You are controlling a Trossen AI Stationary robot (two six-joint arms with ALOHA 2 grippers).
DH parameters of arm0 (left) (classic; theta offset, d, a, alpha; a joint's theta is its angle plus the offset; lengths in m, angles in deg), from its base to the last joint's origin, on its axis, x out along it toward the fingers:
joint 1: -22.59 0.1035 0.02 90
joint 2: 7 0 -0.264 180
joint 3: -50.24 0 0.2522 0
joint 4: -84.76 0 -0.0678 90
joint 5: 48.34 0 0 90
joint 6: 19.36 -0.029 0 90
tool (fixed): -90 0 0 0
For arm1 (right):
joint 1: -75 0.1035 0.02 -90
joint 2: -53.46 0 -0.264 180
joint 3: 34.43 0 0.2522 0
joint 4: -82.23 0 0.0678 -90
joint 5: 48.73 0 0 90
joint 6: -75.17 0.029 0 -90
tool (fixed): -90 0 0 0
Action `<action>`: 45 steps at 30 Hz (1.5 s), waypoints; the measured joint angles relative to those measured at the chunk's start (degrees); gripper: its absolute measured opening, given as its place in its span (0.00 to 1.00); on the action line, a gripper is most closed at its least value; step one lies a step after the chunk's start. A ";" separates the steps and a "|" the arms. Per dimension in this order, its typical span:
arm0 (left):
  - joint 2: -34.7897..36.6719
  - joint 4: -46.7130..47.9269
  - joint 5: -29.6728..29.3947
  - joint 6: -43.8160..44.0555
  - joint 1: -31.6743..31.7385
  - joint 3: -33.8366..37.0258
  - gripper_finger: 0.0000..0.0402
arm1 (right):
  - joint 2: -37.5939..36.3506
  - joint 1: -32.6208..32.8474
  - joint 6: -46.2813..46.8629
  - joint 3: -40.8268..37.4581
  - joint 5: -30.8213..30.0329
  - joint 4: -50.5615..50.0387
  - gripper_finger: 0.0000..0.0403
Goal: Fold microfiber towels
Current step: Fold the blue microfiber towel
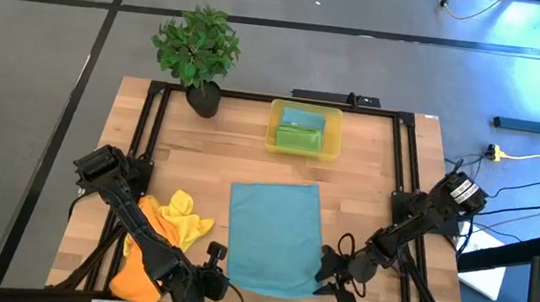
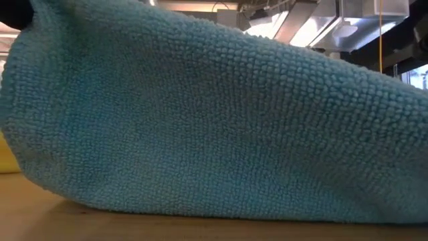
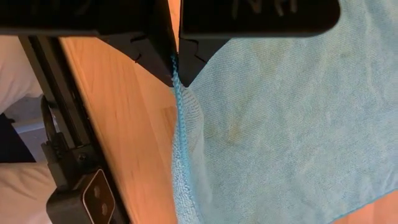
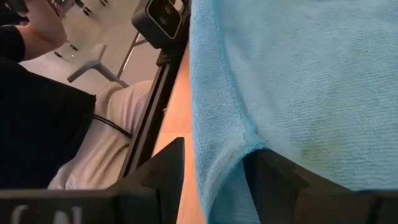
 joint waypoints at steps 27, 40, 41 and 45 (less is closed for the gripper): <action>3.80 1.55 -1.01 -0.79 -0.11 1.70 0.00 | -9.22 6.03 -31.85 -0.02 -38.64 0.49 0.01; 6.29 21.64 -4.18 -1.63 12.38 2.19 0.00 | -15.85 1.47 -26.78 -0.07 -54.14 -20.40 0.00; 6.71 21.08 -4.13 -3.38 13.69 2.80 0.00 | -15.85 0.53 -25.54 -0.07 -54.14 -21.49 0.00; 10.93 14.17 -1.25 -8.70 19.41 8.62 0.00 | -15.85 -2.95 -22.46 -0.49 -54.12 -25.64 0.00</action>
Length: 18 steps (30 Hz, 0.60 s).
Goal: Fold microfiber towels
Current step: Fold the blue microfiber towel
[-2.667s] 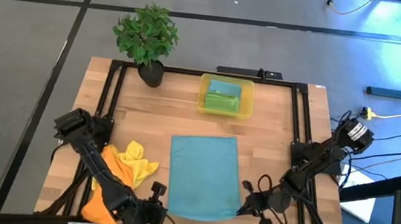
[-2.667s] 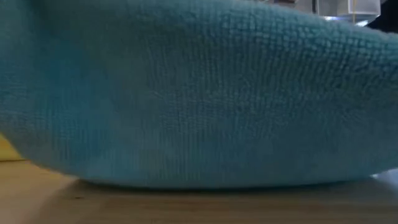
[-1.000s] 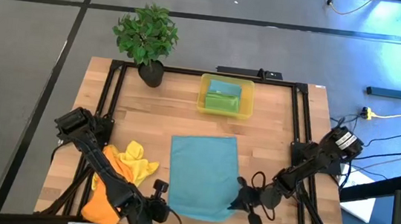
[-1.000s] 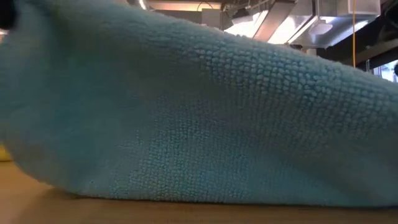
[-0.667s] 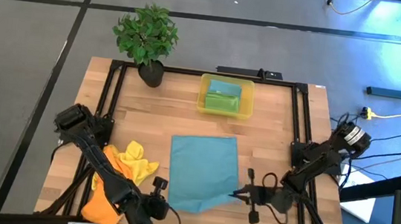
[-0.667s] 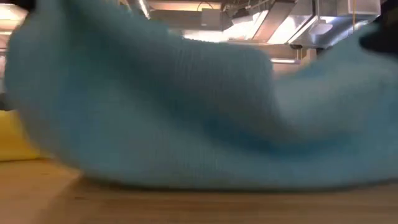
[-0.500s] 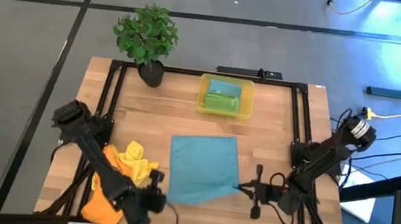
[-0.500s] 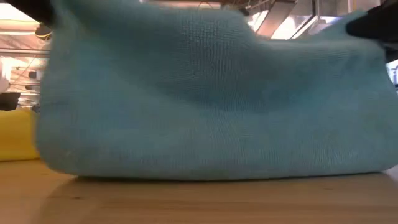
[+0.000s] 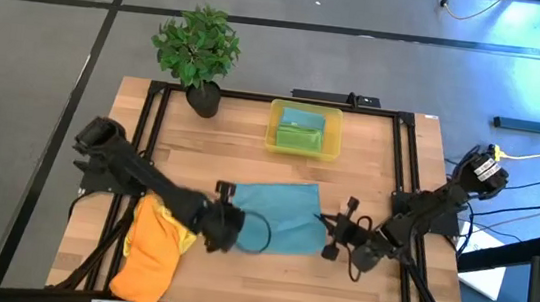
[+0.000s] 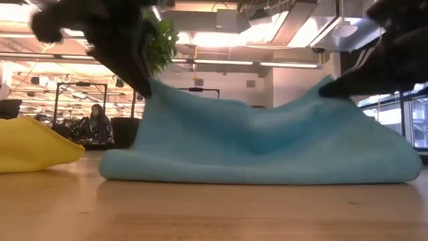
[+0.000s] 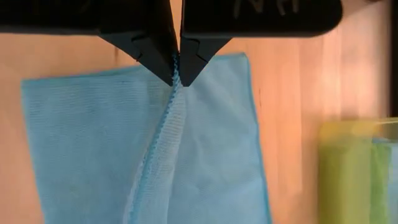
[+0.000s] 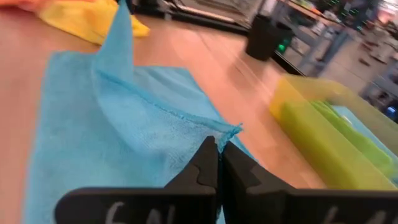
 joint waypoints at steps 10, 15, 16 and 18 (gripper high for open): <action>16.72 -27.54 7.89 -2.41 7.30 25.92 0.00 | -1.08 -7.56 -1.79 -8.06 6.97 14.09 0.00; 19.23 -33.92 7.56 -0.33 9.48 33.33 0.00 | -1.60 -14.88 -5.95 -11.83 14.49 25.34 0.00; 19.19 -34.99 7.56 -0.35 10.05 34.25 0.00 | -1.59 -16.54 -6.11 -12.25 15.64 25.50 0.00; 19.14 -36.41 7.74 -0.35 11.09 35.74 0.00 | -1.55 -19.62 -6.09 -12.72 17.98 25.42 0.00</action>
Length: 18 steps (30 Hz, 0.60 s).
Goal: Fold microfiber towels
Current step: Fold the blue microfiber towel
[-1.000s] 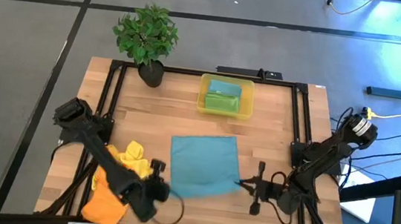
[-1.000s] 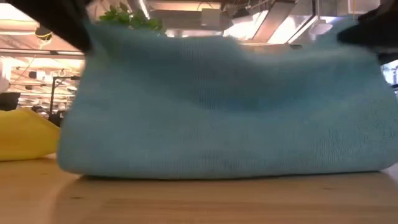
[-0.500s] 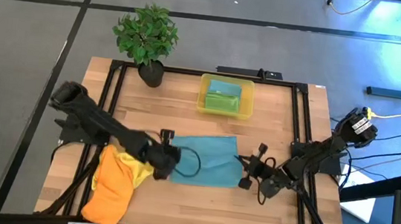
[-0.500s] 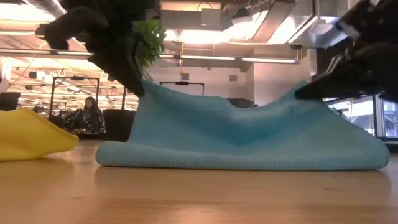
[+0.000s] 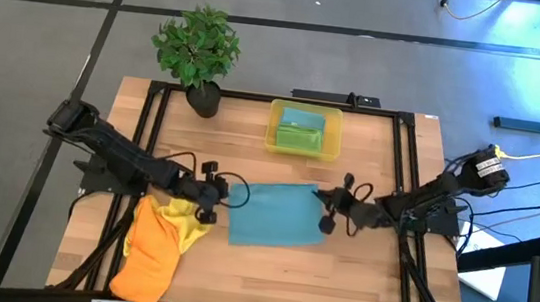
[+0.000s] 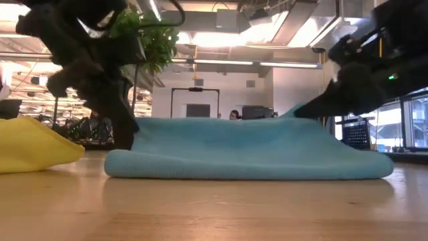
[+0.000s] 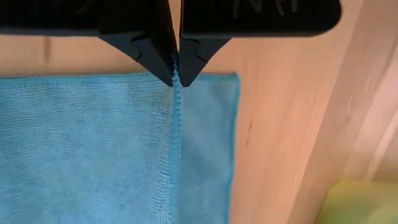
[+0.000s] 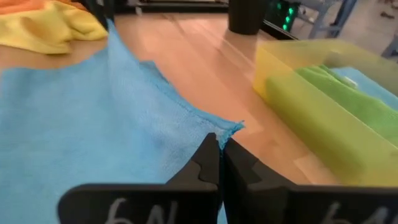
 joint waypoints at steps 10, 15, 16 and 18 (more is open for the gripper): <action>-0.28 -2.04 3.92 -1.05 5.73 1.22 0.00 | 1.71 -9.65 3.11 -0.12 9.76 -1.52 0.00; -0.28 -2.05 5.69 -1.05 7.79 1.22 0.00 | 3.74 -11.60 4.08 -0.12 11.73 -1.80 0.00; -0.28 -2.01 6.55 -0.99 8.19 1.22 0.00 | 4.08 -12.04 4.34 -0.12 12.36 -1.75 0.00; -0.28 -2.01 8.21 -0.12 8.94 1.22 0.00 | 4.76 -12.82 4.43 -0.12 12.91 -1.75 0.01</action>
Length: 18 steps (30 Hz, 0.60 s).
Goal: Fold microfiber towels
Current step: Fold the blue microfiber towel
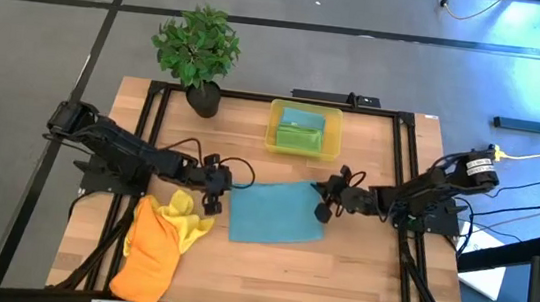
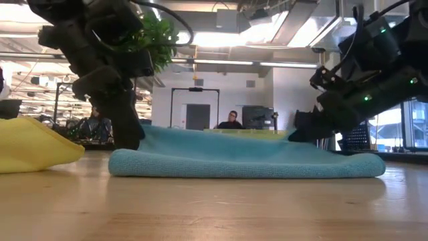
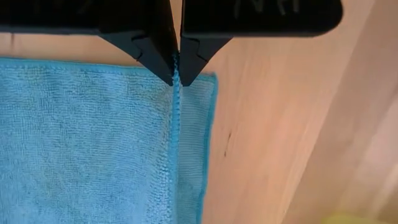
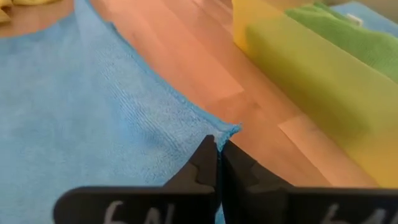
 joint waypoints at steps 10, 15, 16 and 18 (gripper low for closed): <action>-0.02 0.38 1.88 0.20 1.16 0.00 0.12 | 1.16 -2.01 0.12 0.00 -0.66 0.49 0.19; 2.27 7.94 2.67 0.61 0.75 -0.51 0.17 | 0.78 -1.96 -0.34 0.36 1.83 0.65 0.29; 3.40 9.08 2.39 1.09 0.72 -0.55 0.17 | 0.45 -1.96 -0.51 0.37 2.21 0.61 0.30; 5.83 10.15 1.56 1.95 0.52 -0.55 0.17 | -0.46 -1.96 -1.62 0.39 2.33 0.50 0.33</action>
